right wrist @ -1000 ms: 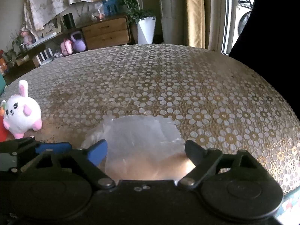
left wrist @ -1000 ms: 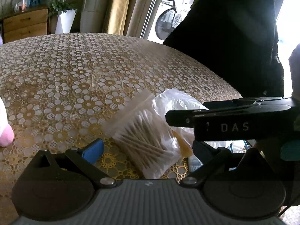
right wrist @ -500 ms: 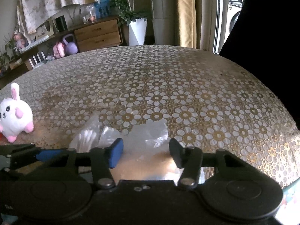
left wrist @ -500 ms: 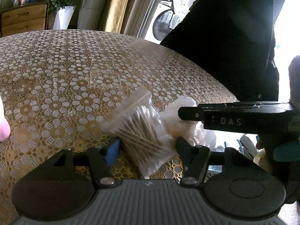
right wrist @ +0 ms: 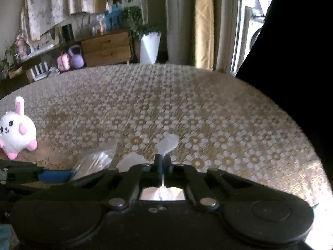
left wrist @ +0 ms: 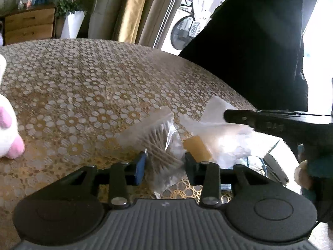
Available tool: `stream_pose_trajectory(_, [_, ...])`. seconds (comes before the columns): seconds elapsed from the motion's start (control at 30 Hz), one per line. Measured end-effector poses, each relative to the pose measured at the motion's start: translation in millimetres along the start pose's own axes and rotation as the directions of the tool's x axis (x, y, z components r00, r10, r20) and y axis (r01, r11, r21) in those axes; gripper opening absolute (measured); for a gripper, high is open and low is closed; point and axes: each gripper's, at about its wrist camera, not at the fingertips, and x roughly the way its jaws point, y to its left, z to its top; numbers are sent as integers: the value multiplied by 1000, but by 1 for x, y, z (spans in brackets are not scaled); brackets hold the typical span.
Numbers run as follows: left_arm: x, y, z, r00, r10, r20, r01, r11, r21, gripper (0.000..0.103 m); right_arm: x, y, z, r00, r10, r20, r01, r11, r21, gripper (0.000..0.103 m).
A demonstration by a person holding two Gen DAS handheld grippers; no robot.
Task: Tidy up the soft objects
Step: 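Lift the cotton-swab bag and plastic bag and carry both over the orange box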
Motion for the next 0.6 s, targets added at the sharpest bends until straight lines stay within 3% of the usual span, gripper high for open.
stream_pose_trajectory(0.27, [-26,2,3,1000,8,18,-9,1000,10,37,-32,7,5,998,42,43,-41,999,-5,1])
stream_pose_trajectory(0.6, [-87,5,8,999,14,40,-14,1000,6,37,-91,37,5,988,112,106,-111,994,-12,1])
